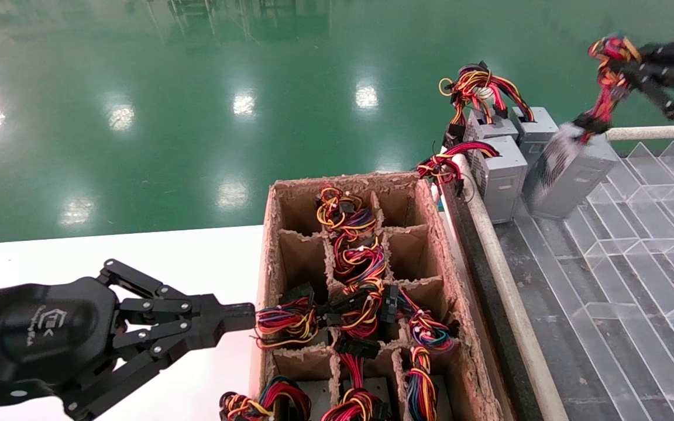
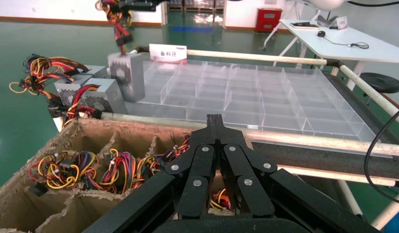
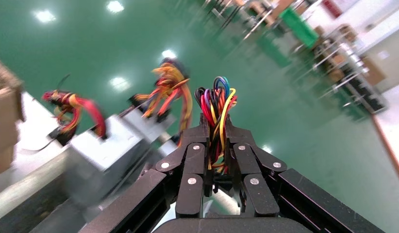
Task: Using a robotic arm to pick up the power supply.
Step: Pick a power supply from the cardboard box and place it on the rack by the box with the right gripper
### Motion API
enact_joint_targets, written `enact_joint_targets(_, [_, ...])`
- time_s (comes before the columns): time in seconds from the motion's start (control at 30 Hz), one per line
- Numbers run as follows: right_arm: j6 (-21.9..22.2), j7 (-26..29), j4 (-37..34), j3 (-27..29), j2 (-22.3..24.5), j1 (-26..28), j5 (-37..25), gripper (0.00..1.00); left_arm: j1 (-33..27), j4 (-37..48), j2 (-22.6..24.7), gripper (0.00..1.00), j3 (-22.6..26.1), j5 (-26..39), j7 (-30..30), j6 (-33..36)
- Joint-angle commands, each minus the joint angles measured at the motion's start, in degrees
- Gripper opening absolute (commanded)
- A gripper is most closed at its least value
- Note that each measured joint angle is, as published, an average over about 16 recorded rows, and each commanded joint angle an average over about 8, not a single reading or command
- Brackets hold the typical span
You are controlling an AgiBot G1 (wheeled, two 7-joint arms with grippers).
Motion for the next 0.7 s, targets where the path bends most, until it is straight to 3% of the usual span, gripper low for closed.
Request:
enact_joint_targets(0.03, [0.0, -1.0, -1.0, 0.4, 0.0, 0.2, 0.7, 0.00, 0.0, 0.0, 0.0, 0.00, 0.0, 0.0, 0.0, 0.0])
enact_joint_targets(0.4, [0.0, -4.5, -4.3, 0.6, -0.5, 0.1, 1.4, 0.00, 0.0, 0.0, 0.0, 0.00, 0.0, 0.0, 0.0, 0.0])
enact_joint_targets(0.7, [2.0, -7.9, -9.6, -0.3, -3.5, 1.2, -0.6, 0.00, 0.0, 0.0, 0.0, 0.00, 0.0, 0.0, 0.0, 0.0])
